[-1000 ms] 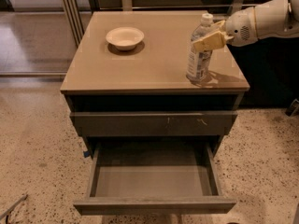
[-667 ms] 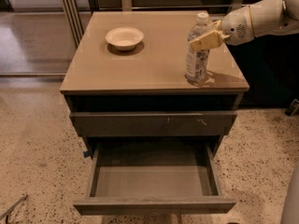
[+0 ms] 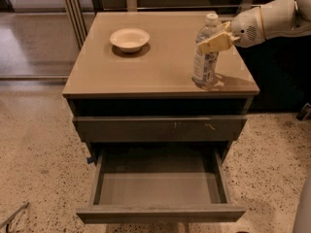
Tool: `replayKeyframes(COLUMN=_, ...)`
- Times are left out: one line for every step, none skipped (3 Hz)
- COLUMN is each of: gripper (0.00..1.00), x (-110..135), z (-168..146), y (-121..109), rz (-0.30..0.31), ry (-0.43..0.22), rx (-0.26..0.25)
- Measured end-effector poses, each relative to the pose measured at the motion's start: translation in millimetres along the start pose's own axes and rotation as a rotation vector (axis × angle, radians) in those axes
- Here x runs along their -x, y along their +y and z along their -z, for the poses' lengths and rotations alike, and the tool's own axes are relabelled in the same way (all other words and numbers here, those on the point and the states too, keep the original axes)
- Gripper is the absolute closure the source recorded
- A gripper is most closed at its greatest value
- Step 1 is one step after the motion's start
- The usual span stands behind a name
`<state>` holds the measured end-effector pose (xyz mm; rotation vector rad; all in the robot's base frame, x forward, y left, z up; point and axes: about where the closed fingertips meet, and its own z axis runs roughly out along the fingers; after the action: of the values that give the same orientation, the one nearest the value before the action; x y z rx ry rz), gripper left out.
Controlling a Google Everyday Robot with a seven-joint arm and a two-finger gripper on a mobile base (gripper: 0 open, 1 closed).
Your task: Pick blue plastic bottle from middle drawer and place on counter
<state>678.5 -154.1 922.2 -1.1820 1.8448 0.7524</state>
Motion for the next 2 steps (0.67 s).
replayKeyframes(gripper=0.36, x=0.0, z=0.0, y=0.0, rz=0.0, ry=0.0, rx=0.0)
replayKeyframes(gripper=0.12, x=0.0, z=-0.1, y=0.0, rz=0.0, ry=0.0, rx=0.0)
